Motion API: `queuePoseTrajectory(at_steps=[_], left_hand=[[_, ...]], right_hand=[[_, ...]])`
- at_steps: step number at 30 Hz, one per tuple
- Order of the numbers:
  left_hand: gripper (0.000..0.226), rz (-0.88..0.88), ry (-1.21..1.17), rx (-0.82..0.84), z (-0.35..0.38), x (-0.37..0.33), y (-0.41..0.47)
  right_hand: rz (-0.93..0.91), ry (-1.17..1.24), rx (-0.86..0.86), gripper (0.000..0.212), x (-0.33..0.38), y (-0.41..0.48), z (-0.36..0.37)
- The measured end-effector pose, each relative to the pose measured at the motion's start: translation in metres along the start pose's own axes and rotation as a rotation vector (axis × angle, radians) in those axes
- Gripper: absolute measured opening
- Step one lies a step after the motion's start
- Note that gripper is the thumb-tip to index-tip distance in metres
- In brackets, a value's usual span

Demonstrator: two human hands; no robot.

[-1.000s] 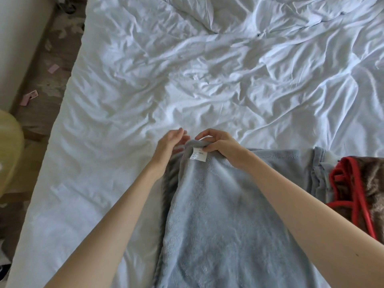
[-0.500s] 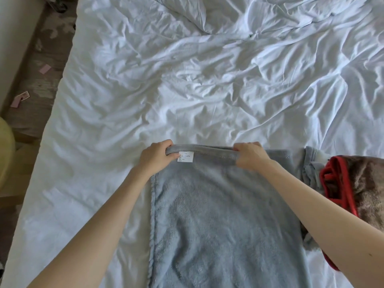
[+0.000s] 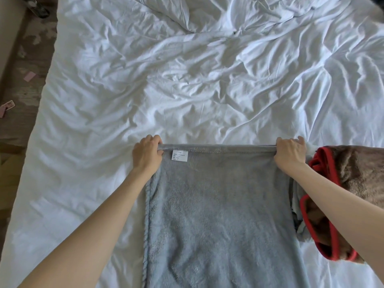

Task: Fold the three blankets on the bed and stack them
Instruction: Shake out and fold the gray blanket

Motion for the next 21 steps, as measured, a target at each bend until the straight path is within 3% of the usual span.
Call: queuePoseTrajectory(at_steps=[3,8,12,15,21], left_hand=[[0.032,0.057,0.108,0.140,0.006,0.000,0.006],[0.037,0.010,0.165,0.385,0.004,0.002,0.007],[0.032,-0.186,-0.228,0.426,-0.007,0.000,-0.005],[0.025,-0.315,-0.640,0.399,-0.016,-0.019,-0.025],[0.018,-0.359,-1.056,0.388,-0.038,-0.086,-0.078]], right_hand=[[0.012,0.011,0.018,0.034,0.003,-0.002,0.006],[0.021,0.131,0.144,0.030,0.001,-0.003,0.006],[0.050,0.494,0.171,0.018,0.006,-0.016,-0.007],[0.108,0.793,0.244,0.028,0.023,-0.039,-0.018],[0.238,1.277,0.337,0.035,0.072,-0.102,-0.025]])
Point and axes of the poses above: each hand's wrist, its own y-axis towards the middle knuckle, its own z-axis out of the palm, x = y × z, the point moved 1 cm from there along y, towards the middle knuckle, and after that the axes turned 13 degrees about y, right-handed, at the moved point
